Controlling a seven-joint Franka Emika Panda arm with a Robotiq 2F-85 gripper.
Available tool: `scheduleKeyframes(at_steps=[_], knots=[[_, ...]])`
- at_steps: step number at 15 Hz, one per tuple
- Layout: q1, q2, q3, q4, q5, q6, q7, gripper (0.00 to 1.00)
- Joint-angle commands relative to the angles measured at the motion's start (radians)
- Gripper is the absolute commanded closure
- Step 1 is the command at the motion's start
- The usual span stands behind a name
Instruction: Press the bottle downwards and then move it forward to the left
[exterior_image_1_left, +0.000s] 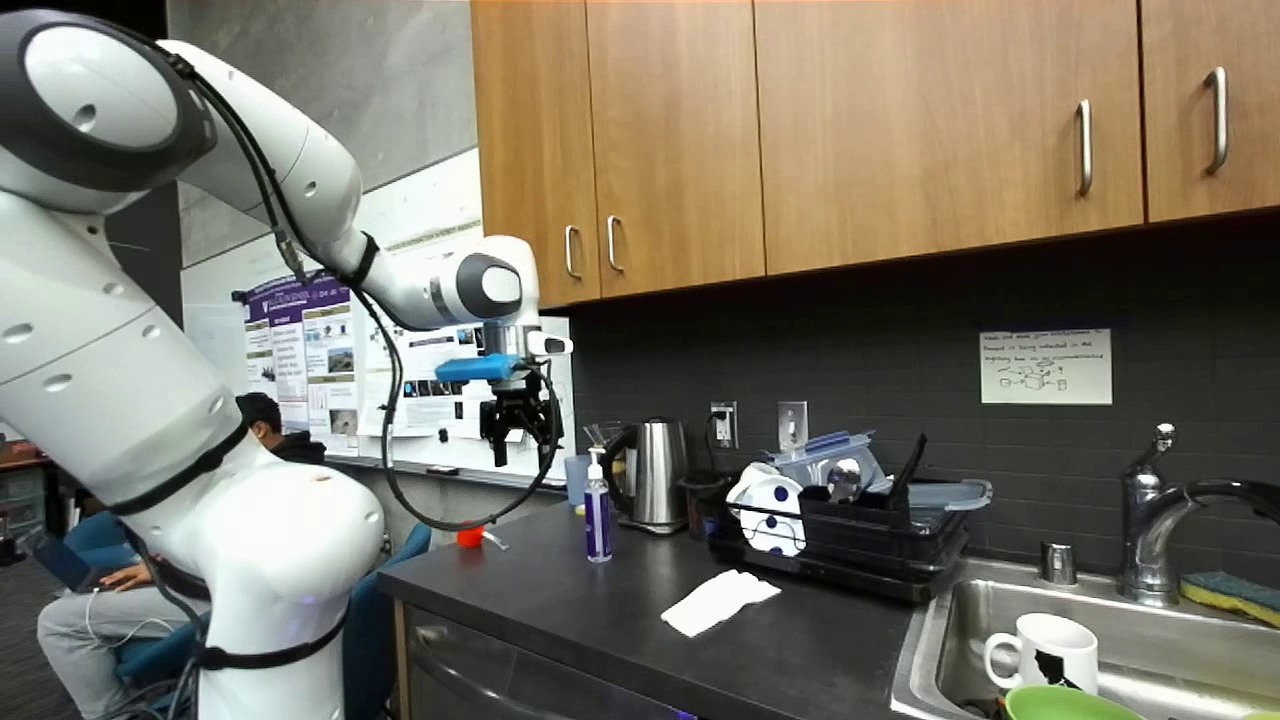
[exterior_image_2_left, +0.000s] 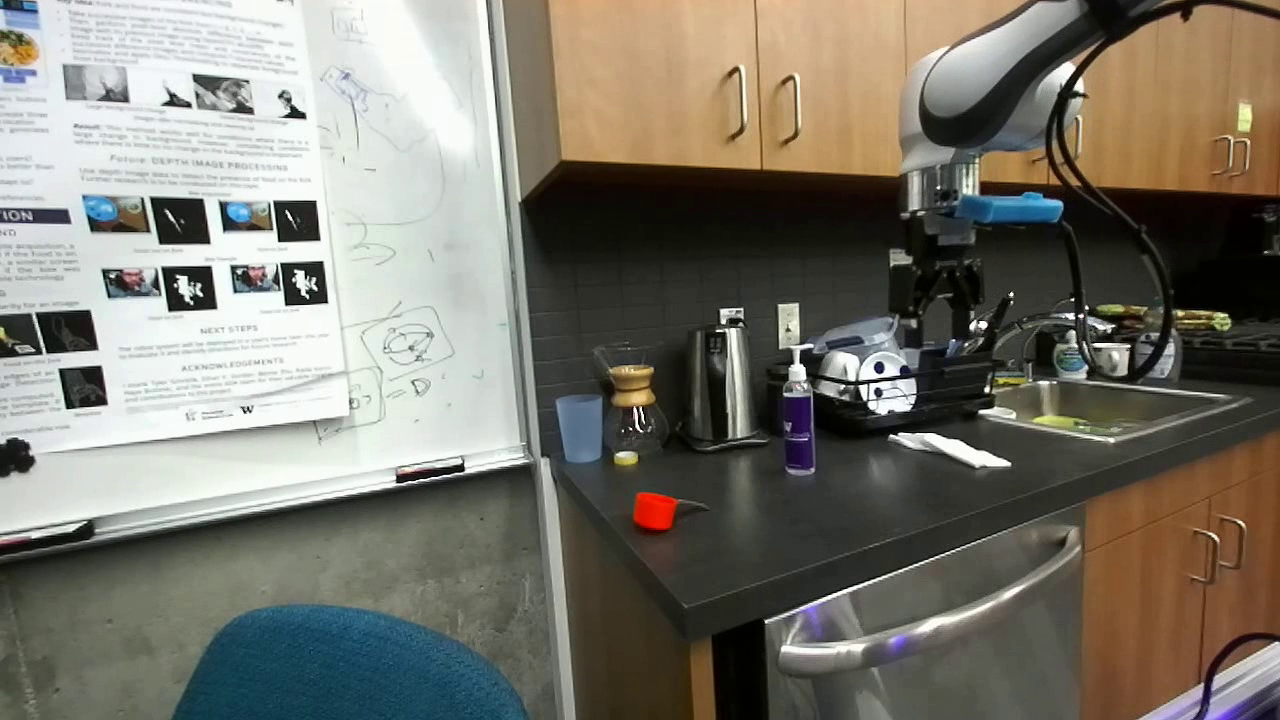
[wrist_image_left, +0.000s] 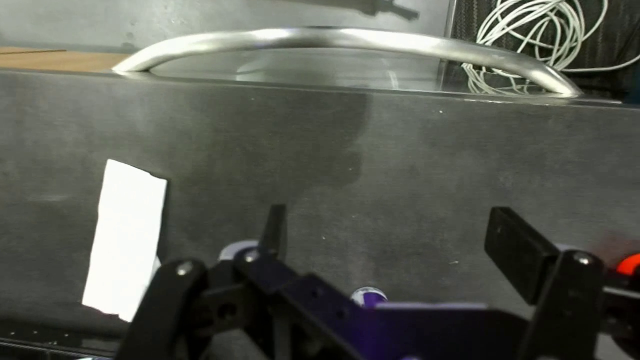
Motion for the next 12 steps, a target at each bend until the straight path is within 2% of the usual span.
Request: scheduleKeyframes(at_steps=[1,5,12], knots=[[0.031,0.002,0.048,-0.014,0.056,0.100,0.063,0.00],[0.050,0.029,0.088,-0.017,0.080,0.267,0.104,0.00],[0.018,0.100,0.133,0.002,-0.003,0.524,0.128,0.00]])
